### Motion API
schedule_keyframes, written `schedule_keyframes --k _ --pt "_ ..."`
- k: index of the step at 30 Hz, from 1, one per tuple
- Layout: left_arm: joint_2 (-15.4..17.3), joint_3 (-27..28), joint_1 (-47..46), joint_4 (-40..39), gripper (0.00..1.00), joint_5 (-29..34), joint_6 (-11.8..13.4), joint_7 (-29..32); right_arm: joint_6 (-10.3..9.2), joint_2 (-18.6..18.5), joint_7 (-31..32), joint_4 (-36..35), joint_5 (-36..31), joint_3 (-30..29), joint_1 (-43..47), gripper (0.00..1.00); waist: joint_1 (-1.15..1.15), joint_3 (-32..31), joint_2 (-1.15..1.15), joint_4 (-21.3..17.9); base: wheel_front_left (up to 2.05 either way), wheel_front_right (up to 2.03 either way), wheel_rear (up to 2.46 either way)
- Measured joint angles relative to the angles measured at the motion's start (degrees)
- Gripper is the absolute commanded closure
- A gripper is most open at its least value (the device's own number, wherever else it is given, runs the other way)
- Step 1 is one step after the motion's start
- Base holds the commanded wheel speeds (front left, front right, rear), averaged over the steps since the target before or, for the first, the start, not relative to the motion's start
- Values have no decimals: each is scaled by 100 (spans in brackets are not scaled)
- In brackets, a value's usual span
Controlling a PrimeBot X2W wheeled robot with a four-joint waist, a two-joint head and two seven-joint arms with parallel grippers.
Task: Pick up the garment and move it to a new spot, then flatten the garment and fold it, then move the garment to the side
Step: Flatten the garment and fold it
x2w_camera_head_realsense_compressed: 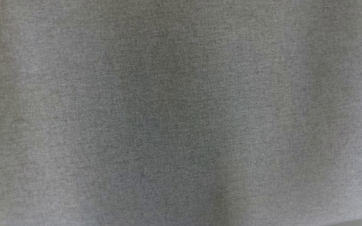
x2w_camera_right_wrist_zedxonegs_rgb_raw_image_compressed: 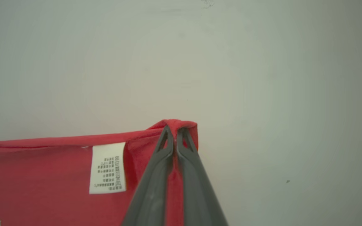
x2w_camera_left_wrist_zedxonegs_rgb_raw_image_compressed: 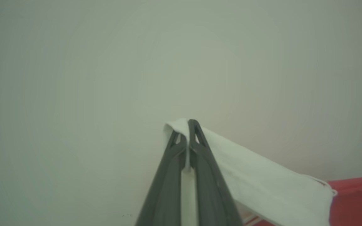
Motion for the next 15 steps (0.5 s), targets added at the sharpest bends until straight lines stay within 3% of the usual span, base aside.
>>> schedule_keyframes --k 15 --pt "32 -413 -102 130 100 -352 -1 -235 0 -49 -253 299 231 485 -244 100 0 123 0 29 0 0 0"
